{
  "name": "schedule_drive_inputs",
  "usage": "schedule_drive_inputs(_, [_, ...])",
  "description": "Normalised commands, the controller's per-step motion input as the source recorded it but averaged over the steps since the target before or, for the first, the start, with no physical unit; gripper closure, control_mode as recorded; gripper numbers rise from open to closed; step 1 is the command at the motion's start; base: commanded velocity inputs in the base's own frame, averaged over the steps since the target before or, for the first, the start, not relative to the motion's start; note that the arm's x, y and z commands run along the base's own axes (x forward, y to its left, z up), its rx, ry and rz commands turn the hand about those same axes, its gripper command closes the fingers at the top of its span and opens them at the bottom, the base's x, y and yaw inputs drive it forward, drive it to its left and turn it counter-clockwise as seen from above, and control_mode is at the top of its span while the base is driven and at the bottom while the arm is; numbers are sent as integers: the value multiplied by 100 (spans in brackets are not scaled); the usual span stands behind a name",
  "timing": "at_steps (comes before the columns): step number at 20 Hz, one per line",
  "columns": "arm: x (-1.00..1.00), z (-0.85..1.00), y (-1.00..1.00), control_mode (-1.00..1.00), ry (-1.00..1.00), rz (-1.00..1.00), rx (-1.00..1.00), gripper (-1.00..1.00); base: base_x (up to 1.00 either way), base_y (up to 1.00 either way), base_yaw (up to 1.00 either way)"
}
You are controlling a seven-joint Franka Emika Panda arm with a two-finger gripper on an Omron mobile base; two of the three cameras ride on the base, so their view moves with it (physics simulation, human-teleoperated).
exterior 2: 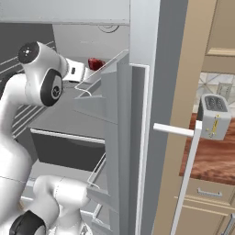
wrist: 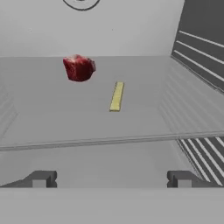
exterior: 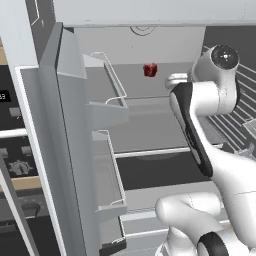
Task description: Pick the egg and butter from the fridge and place them by the bowl for mixing.
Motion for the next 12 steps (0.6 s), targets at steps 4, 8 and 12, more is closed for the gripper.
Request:
schedule_drive_inputs(4, [67, -3, -25, -100, 14, -1, 0, -100, 0, 0, 0])
schedule_drive_inputs(8, [64, -12, -25, -100, 8, 0, 0, -100, 0, 0, 0])
schedule_drive_inputs(12, [58, -19, -16, -100, 0, 0, 0, -100, 0, 0, 0])
